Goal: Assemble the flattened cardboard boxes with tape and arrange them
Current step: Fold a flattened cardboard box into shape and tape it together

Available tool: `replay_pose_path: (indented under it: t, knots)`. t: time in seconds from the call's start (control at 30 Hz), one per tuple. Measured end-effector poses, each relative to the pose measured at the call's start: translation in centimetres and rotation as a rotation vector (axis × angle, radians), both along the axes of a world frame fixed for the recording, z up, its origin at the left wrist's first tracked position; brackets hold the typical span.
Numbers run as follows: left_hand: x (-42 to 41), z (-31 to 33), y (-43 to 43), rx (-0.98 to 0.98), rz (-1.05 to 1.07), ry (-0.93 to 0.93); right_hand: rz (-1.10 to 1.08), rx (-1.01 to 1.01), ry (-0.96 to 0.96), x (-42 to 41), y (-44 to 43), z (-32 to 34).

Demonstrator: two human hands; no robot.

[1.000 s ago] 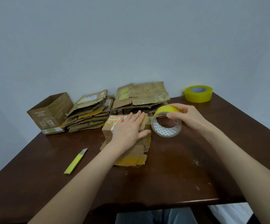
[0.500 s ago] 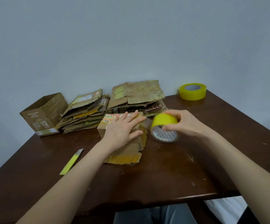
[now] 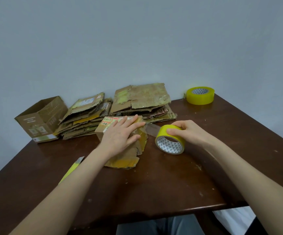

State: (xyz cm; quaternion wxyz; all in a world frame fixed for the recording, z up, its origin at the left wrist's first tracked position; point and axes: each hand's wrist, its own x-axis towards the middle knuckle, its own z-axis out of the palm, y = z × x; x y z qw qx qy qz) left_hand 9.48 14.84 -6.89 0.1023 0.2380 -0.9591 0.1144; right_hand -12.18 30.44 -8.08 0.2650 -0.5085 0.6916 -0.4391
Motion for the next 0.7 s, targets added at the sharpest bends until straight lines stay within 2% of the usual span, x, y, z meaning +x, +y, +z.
replay_pose_path:
  t: [0.1,0.23,0.33,0.43,0.5,0.57,0.63,0.7]
  knots:
    - [0.1,0.1,0.0,0.031,0.003,-0.024,-0.061,0.01,0.095,0.4,-0.3,0.5]
    - [0.3,0.5,0.6,0.032,-0.003,0.04,-0.124,0.062,0.226,1.6,-1.1,1.6]
    - [1.0,0.3,1.4,0.029,0.012,0.145,-0.178,0.037,0.233,2.9,-1.9,1.9]
    - [3.6,-0.3,2.3,-0.063,0.033,0.355,-0.201,0.011,0.239,4.2,-2.6,1.8]
    - [6.4,-1.0,2.2,-0.102,0.165,0.491,-0.198,0.017,0.238,4.9,-3.0,1.7]
    - [9.6,-1.9,1.7,0.009,0.423,0.485,-0.2,0.024,0.216,5.5,-3.4,1.5]
    - [12.5,-3.3,0.7,0.159,0.702,0.305,-0.213,0.033,0.2,5.8,-3.6,1.5]
    - [14.7,-4.3,0.1,0.264,0.854,0.143,-0.227,0.049,0.202,5.9,-3.6,1.5]
